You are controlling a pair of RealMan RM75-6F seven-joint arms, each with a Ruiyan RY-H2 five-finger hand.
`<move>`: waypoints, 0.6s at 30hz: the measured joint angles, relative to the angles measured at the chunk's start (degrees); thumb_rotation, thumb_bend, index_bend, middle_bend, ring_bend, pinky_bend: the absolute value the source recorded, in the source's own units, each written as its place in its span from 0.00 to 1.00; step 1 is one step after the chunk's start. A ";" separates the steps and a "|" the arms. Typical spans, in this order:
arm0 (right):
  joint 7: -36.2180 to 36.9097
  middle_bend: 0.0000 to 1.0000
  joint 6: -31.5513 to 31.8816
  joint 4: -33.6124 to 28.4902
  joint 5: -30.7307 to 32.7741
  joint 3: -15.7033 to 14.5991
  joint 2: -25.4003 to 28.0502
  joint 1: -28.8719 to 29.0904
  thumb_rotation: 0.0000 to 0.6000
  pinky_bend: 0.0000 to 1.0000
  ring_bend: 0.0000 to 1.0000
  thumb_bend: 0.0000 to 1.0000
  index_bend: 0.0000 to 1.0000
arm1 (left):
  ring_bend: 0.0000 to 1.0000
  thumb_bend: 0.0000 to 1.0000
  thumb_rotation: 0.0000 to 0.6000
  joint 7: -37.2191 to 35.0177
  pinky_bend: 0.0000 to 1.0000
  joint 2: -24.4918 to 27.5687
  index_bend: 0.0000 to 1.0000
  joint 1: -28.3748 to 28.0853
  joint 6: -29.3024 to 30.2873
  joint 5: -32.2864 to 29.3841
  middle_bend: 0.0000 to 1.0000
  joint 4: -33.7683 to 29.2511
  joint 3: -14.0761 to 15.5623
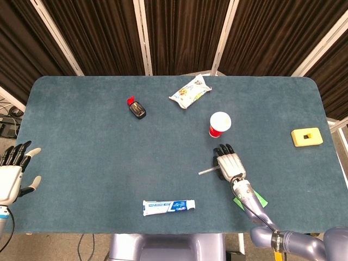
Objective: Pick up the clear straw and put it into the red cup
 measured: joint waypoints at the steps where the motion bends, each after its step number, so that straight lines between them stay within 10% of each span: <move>1: -0.01 0.15 0.03 -0.08 -0.02 -0.04 0.05 -0.02 1.00 0.00 0.00 0.46 0.50 | 0.00 0.37 1.00 -0.01 0.00 0.00 0.18 0.00 0.00 0.00 0.00 0.00 0.00; 18: 3.85 0.15 4.42 -9.32 -2.44 0.59 6.80 -2.41 1.00 0.00 0.00 0.45 0.51 | 0.00 0.37 1.00 0.11 0.00 -0.03 0.18 0.03 0.08 -0.01 0.00 -0.03 0.02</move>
